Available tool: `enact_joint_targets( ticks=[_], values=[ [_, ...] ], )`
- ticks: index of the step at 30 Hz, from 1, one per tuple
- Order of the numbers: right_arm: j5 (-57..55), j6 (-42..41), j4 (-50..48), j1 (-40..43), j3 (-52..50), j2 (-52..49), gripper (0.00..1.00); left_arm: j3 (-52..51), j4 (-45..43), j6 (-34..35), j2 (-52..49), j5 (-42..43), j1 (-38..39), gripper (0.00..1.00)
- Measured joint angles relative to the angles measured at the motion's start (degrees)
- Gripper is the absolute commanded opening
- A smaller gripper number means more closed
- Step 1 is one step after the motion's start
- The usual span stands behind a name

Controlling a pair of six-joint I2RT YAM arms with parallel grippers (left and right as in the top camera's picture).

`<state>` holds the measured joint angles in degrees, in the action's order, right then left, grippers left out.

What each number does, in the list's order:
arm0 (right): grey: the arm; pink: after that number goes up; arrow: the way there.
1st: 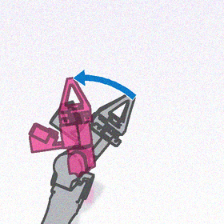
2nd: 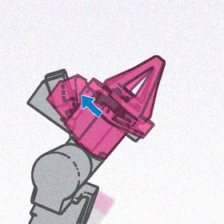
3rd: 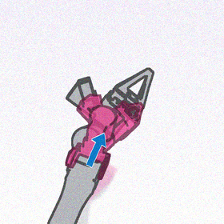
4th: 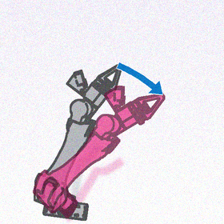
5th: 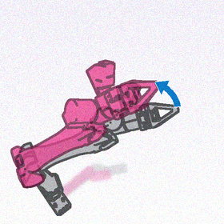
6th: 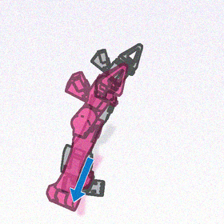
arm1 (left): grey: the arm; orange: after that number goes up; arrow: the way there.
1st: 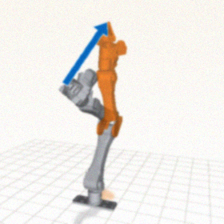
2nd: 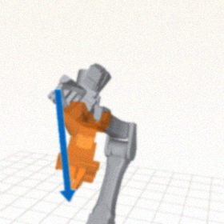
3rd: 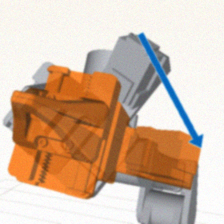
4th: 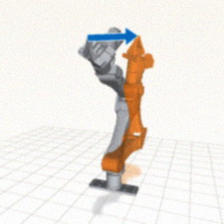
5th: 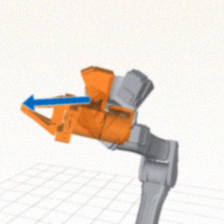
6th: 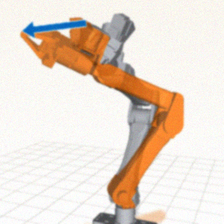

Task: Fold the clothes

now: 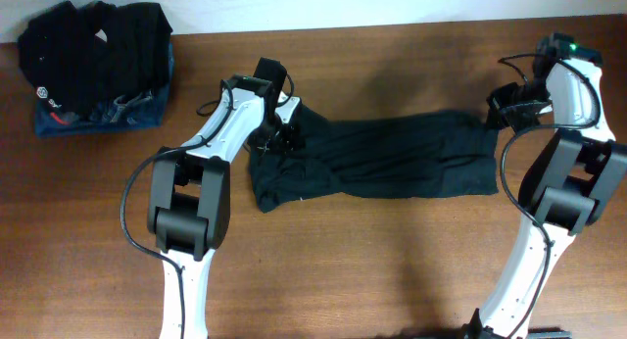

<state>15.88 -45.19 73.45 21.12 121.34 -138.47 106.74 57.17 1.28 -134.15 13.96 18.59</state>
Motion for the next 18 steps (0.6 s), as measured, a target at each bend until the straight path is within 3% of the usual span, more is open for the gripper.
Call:
enact_joint_targets(
  ticks=[10, 18],
  values=[
    [0.3, 8.9, 5.7, 0.8, 1.6, 0.0, 0.04, 0.0, 0.0, 0.0, 0.0, -0.7, 0.0, 0.17],
    [-4.1, 12.8, 17.7, 0.8, 11.8, 0.3, 0.04, 0.0, 0.0, 0.0, 0.0, -0.7, 0.0, 0.17]
  ],
)
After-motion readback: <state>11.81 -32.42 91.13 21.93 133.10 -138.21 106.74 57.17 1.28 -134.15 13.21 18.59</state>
